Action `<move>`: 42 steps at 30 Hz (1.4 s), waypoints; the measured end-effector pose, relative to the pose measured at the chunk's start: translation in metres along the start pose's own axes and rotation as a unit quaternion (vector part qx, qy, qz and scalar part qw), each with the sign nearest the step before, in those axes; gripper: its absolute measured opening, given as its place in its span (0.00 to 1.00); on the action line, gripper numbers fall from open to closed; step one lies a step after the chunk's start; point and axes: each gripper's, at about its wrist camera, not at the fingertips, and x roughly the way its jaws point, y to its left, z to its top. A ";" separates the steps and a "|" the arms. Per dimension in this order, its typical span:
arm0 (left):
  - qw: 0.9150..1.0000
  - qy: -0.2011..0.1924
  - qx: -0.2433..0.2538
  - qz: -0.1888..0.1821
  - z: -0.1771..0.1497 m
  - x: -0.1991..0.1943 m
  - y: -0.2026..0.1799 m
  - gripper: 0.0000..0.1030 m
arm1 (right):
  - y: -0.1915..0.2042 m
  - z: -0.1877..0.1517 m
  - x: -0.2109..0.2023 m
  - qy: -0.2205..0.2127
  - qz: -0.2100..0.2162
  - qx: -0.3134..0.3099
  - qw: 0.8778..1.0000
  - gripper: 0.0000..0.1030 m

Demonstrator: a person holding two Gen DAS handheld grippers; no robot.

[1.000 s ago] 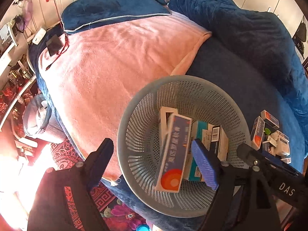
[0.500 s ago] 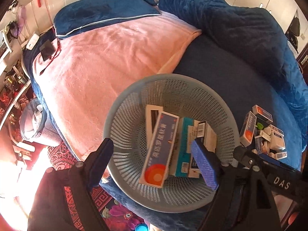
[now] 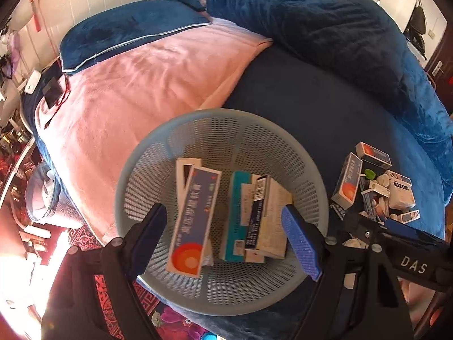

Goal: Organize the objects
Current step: 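Open both grippers to drop the boxes into the basket, then move both open grippers back over the heap of boxes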

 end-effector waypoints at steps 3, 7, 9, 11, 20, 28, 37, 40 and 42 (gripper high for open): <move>1.000 0.002 0.009 -0.005 0.001 0.004 -0.013 0.82 | -0.014 0.003 -0.004 -0.003 -0.001 0.014 1.000 0.96; 1.000 0.005 0.025 -0.013 0.000 0.008 -0.032 0.82 | -0.042 0.007 -0.012 -0.009 -0.006 0.048 0.999 0.96; 0.999 0.008 0.033 -0.018 -0.001 0.011 -0.044 0.82 | -0.059 0.010 -0.015 -0.014 -0.013 0.069 0.997 0.96; 0.999 0.011 0.040 -0.022 -0.003 0.014 -0.054 0.82 | -0.078 0.012 -0.019 -0.021 -0.022 0.096 0.995 0.96; 0.994 0.022 0.093 -0.049 -0.011 0.026 -0.114 0.82 | -0.177 0.018 -0.023 -0.029 -0.044 0.221 0.974 0.96; 0.988 0.038 0.137 -0.064 -0.023 0.040 -0.161 0.82 | -0.259 0.014 -0.009 -0.030 -0.099 0.328 0.939 0.95; 0.979 0.058 0.186 -0.067 -0.038 0.056 -0.199 0.82 | -0.301 0.016 0.024 0.005 -0.087 0.372 0.924 0.71; 0.976 0.062 0.199 -0.068 -0.042 0.060 -0.208 0.82 | -0.307 0.013 0.032 0.014 -0.082 0.378 0.922 0.55; 0.974 0.065 0.205 -0.071 -0.044 0.061 -0.212 0.82 | -0.307 0.013 0.031 0.009 -0.079 0.372 0.925 0.39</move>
